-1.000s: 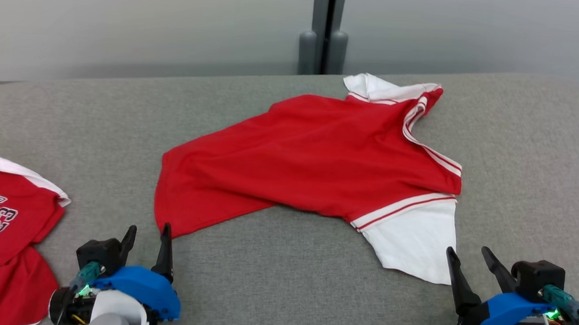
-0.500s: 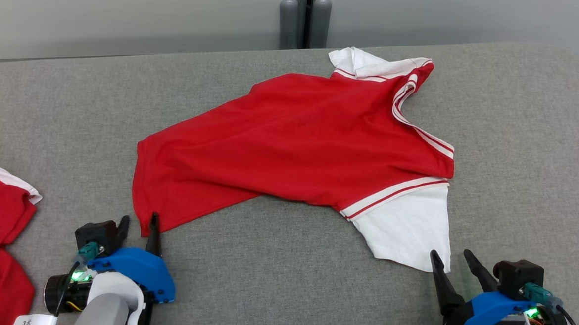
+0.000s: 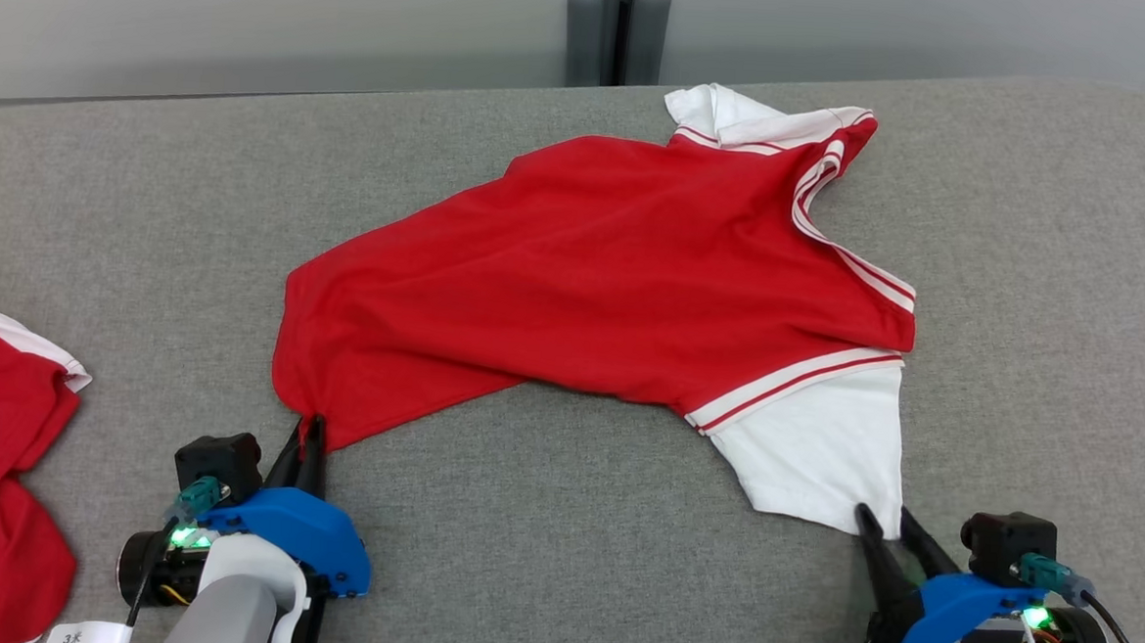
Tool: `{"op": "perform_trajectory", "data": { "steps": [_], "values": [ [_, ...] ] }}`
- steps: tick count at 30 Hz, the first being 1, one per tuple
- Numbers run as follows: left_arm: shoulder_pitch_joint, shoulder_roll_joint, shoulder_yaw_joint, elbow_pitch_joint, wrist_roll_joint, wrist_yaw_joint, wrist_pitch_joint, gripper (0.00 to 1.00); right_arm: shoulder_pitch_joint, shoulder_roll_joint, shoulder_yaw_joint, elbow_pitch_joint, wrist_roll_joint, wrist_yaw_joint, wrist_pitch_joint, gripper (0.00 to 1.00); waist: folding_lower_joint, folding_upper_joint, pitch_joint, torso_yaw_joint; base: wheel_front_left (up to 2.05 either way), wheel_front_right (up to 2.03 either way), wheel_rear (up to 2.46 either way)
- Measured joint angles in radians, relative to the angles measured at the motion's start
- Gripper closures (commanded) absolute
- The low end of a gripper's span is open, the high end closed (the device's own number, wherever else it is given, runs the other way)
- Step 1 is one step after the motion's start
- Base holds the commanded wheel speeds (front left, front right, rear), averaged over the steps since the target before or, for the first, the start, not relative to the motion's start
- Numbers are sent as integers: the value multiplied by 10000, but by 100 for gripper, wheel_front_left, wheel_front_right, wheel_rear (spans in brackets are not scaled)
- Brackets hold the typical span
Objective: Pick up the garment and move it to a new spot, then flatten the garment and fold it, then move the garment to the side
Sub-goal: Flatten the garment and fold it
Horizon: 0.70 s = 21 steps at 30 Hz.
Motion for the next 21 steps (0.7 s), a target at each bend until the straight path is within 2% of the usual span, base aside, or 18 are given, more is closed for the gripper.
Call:
{"op": "perform_trajectory", "data": {
  "steps": [5, 10, 13, 18, 21],
  "values": [
    [-96, -2, -36, 134, -38, -130, -217, 100, -288, 6, 142, 280, 194, 2, -228, 100, 0, 0, 46, 36, 0, 0, 0],
    [-11, -132, 274, -290, -568, -380, -460, 100, -391, 27, -347, -125, 516, 4, -788, 100, 1, 0, -113, 38, 0, 0, 0],
    [163, -290, 575, -1202, -1177, -602, -525, 100, -444, 23, -606, -855, 1177, 2, -872, 100, 1, 0, -303, -6, 0, 0, 0],
    [575, 35, 608, -3208, -1131, -633, -552, 100, -425, 27, -1193, -2702, 1427, 2, -639, 100, 1, 0, -730, -97, 0, 0, 0],
    [789, 176, 652, -4704, -1327, -646, -107, 100, -314, 21, -1492, -3919, 1312, 2, -194, 100, 1, 0, -989, -116, 0, 0, 0]
  ]
}}
